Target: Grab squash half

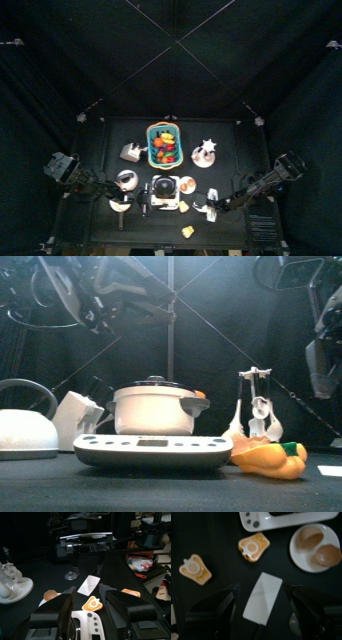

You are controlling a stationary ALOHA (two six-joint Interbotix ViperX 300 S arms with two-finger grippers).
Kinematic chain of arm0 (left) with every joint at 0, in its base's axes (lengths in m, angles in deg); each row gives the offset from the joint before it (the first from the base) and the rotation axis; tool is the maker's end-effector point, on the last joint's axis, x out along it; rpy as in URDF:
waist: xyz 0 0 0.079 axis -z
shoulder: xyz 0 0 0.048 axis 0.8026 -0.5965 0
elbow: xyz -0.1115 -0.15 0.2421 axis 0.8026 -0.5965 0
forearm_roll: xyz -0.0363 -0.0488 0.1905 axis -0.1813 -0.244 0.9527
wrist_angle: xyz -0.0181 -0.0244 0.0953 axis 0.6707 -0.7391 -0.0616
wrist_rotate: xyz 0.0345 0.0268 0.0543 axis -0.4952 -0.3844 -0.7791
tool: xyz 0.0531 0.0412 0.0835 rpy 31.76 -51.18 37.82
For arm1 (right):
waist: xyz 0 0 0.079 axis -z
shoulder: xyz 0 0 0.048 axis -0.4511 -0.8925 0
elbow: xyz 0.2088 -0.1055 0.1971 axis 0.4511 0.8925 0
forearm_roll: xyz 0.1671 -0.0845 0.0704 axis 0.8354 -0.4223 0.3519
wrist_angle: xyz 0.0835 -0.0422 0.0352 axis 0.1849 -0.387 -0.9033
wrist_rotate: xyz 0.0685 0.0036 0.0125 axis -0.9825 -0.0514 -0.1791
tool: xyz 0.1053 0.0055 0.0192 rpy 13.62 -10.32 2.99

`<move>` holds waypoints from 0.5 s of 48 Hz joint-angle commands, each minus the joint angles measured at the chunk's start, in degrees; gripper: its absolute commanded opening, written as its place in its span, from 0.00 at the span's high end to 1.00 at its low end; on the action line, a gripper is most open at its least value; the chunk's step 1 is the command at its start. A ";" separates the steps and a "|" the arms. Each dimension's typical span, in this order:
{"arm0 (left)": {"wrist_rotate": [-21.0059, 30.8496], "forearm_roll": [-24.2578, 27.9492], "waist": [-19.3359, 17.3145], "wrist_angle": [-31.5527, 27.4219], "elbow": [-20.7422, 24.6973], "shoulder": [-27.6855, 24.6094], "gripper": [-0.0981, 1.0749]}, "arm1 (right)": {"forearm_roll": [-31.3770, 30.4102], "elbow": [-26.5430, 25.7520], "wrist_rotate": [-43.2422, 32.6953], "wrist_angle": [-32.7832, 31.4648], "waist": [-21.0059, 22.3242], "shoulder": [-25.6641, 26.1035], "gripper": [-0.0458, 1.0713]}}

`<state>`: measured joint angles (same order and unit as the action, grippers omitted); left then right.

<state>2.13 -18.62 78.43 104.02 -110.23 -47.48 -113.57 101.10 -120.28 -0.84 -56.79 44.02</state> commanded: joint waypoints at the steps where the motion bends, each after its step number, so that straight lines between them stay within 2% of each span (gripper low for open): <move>1: 0.18 -0.53 0.62 0.62 -0.79 1.85 0.22 | -0.44 -4.13 -0.35 -0.09 0.18 -3.69 0.08; 8: 0.18 -1.23 0.97 0.44 -2.46 2.11 0.22 | 0.35 -7.65 -0.44 -1.85 0.70 -8.00 0.08; 24: 0.35 -1.67 1.05 0.44 -4.39 3.34 0.22 | 4.48 -9.32 -1.93 -2.02 5.54 -10.11 0.08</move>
<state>2.39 -19.94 79.40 104.11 -114.71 -45.28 -109.88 92.93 -121.68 -3.30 -52.39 33.30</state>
